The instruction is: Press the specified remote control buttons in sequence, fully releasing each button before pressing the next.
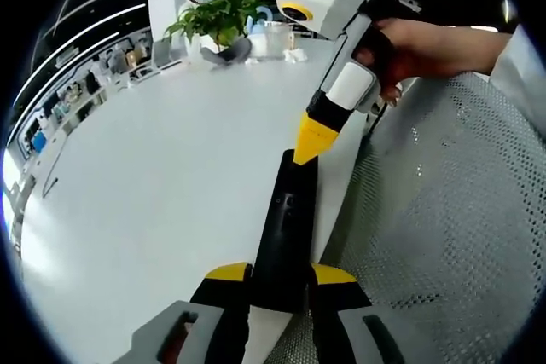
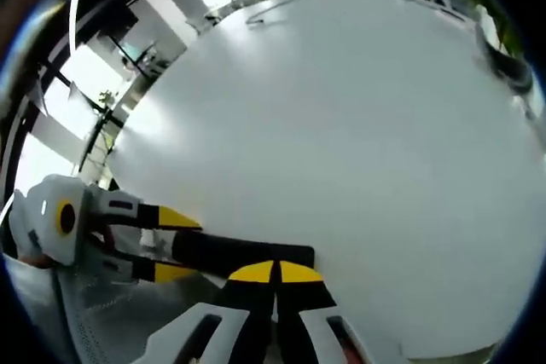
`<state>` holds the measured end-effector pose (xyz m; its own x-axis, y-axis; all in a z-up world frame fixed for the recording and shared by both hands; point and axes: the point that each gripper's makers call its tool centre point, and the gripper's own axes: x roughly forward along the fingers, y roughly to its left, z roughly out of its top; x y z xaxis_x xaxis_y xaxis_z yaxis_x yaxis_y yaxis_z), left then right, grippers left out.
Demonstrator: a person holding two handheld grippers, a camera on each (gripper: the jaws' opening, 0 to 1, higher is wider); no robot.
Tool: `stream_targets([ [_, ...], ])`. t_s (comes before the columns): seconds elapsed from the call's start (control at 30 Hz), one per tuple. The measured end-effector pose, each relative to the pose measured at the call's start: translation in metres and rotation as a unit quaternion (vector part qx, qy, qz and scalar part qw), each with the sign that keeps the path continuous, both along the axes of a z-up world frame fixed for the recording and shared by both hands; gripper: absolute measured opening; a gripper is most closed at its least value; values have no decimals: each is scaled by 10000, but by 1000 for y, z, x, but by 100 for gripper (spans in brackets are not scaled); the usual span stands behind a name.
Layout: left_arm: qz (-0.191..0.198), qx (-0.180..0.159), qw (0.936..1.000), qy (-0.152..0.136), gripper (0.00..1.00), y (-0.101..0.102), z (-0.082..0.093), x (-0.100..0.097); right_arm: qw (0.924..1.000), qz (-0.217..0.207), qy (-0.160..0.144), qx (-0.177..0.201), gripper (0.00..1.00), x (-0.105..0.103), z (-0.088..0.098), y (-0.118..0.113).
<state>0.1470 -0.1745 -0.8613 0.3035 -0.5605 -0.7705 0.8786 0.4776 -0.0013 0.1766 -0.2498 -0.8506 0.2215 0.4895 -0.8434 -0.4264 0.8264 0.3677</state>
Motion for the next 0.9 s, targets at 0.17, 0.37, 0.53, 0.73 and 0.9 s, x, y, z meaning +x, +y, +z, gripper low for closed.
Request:
stream_targets([
  [0.17, -14, -6, 10000, -6, 26, 0, 0, 0, 10000, 42, -9, 18, 0, 0, 0, 1],
  [0.37, -14, -10, 10000, -9, 26, 0, 0, 0, 10000, 13, -57, 67, 0, 2, 3, 1],
  [0.53, -11, -14, 10000, -9, 26, 0, 0, 1, 9998, 19, -80, 185, 0, 3, 5, 5],
  [0.73, -12, -16, 10000, -12, 26, 0, -1, 1, 9997, 134, -101, 151, 0, 1, 5, 7],
  [0.9, -11, -18, 10000, -14, 26, 0, 0, 1, 9997, 146, -86, 181, 0, 1, 4, 8],
])
